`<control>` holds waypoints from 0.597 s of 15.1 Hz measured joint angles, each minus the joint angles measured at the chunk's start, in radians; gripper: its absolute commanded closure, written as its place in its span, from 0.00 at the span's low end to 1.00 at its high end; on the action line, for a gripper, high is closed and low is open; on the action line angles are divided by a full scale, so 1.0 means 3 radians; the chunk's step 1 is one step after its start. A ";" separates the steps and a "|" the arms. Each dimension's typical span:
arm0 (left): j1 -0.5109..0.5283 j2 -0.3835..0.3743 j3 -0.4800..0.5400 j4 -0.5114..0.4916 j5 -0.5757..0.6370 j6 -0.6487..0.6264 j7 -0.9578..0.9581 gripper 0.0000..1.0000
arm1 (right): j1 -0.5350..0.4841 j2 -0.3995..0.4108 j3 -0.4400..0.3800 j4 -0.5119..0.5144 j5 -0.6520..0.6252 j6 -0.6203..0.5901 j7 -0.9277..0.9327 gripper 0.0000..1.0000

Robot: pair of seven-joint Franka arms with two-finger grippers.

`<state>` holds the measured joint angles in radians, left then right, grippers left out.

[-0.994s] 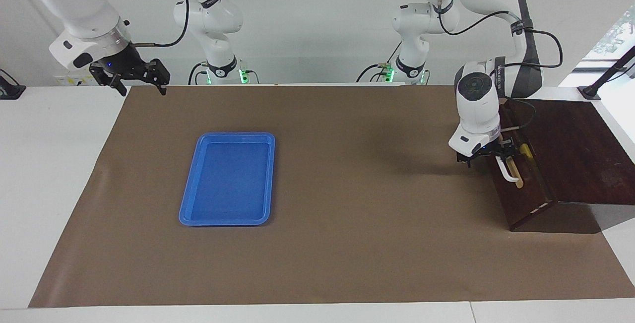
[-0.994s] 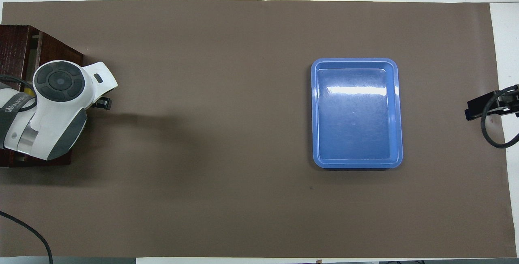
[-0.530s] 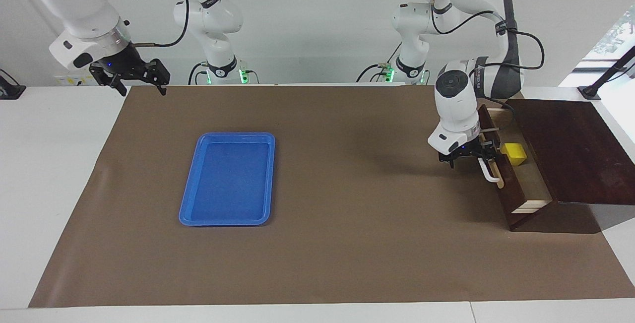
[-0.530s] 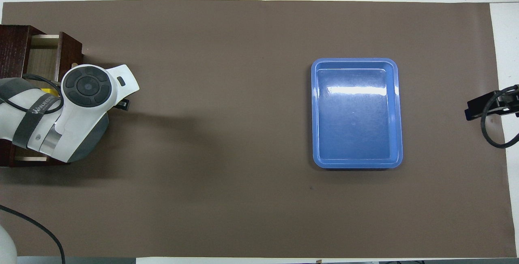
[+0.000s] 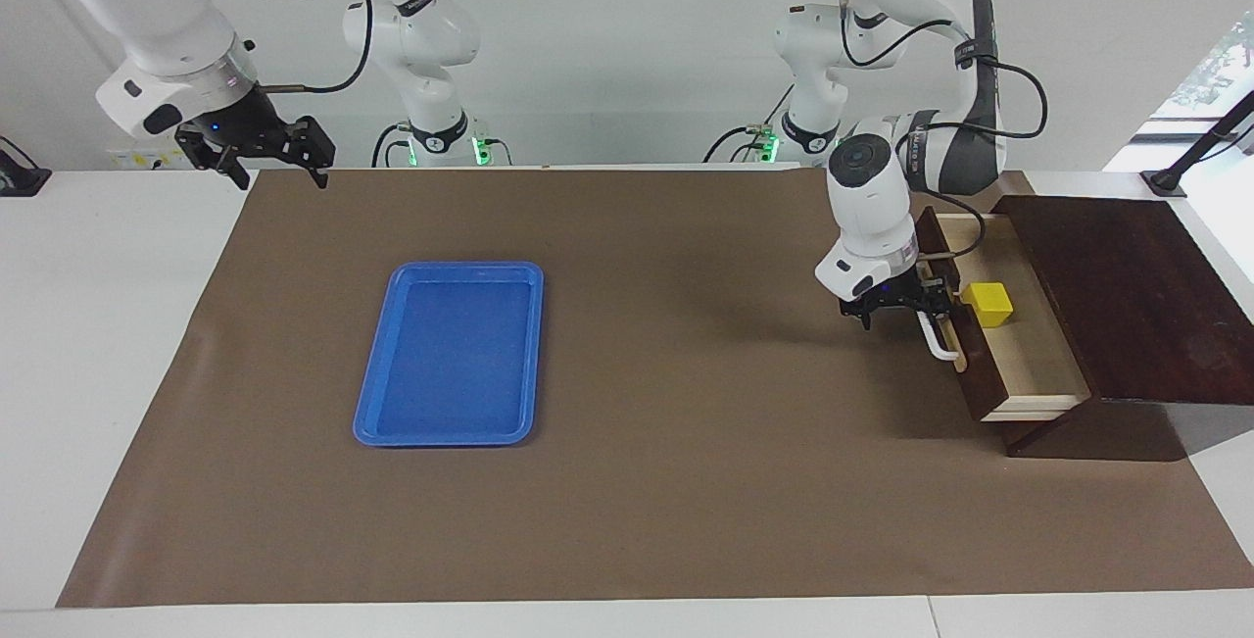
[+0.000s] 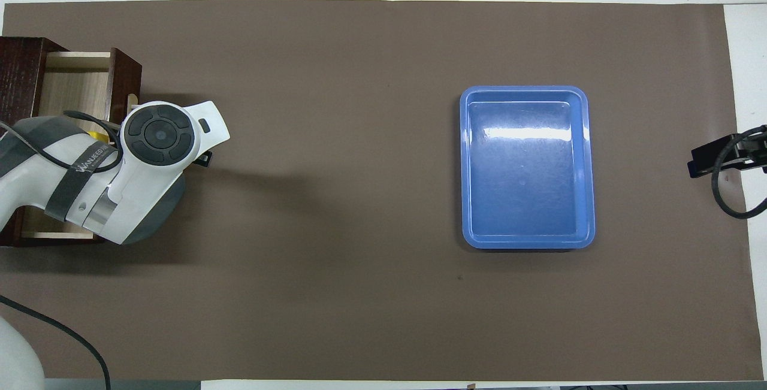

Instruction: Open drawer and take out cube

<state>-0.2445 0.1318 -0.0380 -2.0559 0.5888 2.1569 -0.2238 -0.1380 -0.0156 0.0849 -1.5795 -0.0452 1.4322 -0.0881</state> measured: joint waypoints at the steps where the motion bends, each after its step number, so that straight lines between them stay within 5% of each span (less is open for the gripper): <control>1: 0.0000 0.0000 0.0000 0.0001 -0.0006 0.0000 0.0000 0.00 | 0.0000 0.0000 0.0000 0.0000 0.0000 0.0013 0.0000 0.00; 9: -0.0117 0.0000 0.0003 0.0001 -0.0026 -0.0054 -0.0001 0.00 | 0.0000 0.0000 0.0000 0.0000 0.0000 0.0021 0.0000 0.00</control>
<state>-0.2797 0.1318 -0.0372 -2.0555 0.5810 2.1406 -0.2241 -0.1380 -0.0156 0.0849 -1.5795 -0.0452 1.4387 -0.0881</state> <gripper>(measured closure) 0.000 0.000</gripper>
